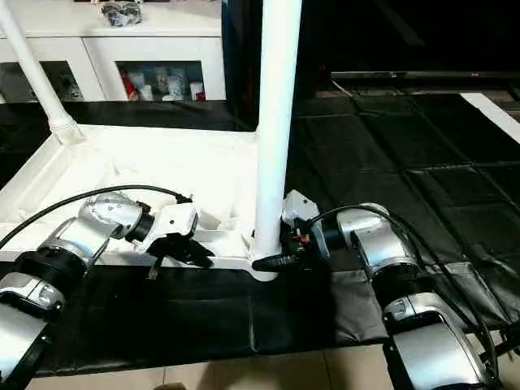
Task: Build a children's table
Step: Rotate leg to tighten
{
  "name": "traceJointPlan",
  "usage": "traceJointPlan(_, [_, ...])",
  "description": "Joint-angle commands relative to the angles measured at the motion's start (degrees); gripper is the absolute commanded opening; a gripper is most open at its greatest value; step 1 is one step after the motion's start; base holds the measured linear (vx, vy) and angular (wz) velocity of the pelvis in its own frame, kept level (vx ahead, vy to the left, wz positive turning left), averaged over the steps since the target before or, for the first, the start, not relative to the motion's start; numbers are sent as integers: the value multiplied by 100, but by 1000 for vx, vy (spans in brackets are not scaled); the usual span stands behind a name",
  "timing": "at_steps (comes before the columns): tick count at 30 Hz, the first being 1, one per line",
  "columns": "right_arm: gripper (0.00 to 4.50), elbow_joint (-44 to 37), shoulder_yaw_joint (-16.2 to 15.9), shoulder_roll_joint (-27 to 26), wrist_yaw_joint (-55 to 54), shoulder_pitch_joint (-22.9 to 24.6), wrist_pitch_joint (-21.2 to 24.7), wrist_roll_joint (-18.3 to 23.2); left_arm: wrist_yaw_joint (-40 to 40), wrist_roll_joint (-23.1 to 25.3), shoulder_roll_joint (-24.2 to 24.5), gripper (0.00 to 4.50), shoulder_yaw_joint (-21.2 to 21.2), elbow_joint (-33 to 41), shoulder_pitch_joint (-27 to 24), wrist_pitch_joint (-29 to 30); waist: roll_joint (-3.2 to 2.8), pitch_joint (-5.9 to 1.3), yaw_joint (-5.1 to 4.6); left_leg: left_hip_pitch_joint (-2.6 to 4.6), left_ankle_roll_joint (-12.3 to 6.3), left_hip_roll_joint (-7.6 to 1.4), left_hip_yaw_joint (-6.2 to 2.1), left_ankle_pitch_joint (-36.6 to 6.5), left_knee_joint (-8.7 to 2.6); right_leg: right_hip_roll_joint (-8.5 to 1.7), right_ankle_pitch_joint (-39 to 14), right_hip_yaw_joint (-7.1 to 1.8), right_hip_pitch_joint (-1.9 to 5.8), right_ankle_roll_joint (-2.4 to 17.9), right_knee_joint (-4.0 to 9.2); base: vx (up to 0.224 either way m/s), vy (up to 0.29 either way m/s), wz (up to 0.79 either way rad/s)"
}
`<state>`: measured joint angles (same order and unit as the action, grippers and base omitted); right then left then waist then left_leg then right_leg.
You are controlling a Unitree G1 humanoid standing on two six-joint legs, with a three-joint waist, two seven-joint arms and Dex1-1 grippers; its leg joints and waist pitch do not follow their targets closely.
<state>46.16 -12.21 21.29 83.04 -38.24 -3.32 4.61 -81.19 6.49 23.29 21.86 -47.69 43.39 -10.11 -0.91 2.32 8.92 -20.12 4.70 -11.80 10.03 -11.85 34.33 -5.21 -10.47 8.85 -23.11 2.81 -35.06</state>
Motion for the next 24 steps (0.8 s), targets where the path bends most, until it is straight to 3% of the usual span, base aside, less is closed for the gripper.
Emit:
traceJointPlan(1, [306,-55,-79,10,70,19,-44,-45,-90,244,17,0,202,-56,116,-116,4,-388,-18,-12,-422,-235,-59,-653,-364,-461,-1093,-430,376,926,408,0,0,0])
traceJointPlan(6, [277,-35,-62,-2,93,5,33,-15,-77,246,24,0,201,-81,129,-122,2,-389,-15,-5,-423,-240,-59,-655,-365,-462,-1124,-428,371,915,412,0,0,0])
traceJointPlan(15, [272,-102,-51,-30,107,115,138,39,16,204,0,0,141,-91,98,-14,-4,-381,-15,1,-410,-240,-56,-707,-369,-462,-1218,-428,367,894,429,0,0,0])
traceJointPlan(19, [272,-213,204,-194,-265,300,425,275,218,41,-103,0,-43,-72,48,365,2,-380,-6,7,-416,-253,-60,-663,-373,-465,-1162,-434,364,911,422,0,0,0])
traceJointPlan(22, [272,-202,444,-467,-1179,377,662,292,758,-58,-326,0,-265,-113,129,859,14,-347,-27,0,-289,-232,-66,-803,-397,-481,-1663,-414,372,788,482,0,0,0])
traceJointPlan(24, [272,-184,544,-641,-1672,403,733,275,1021,-105,-471,0,-358,-93,175,1139,12,-329,-76,41,-189,-209,-57,-921,-403,-488,-2177,-407,344,610,568,0,0,0])
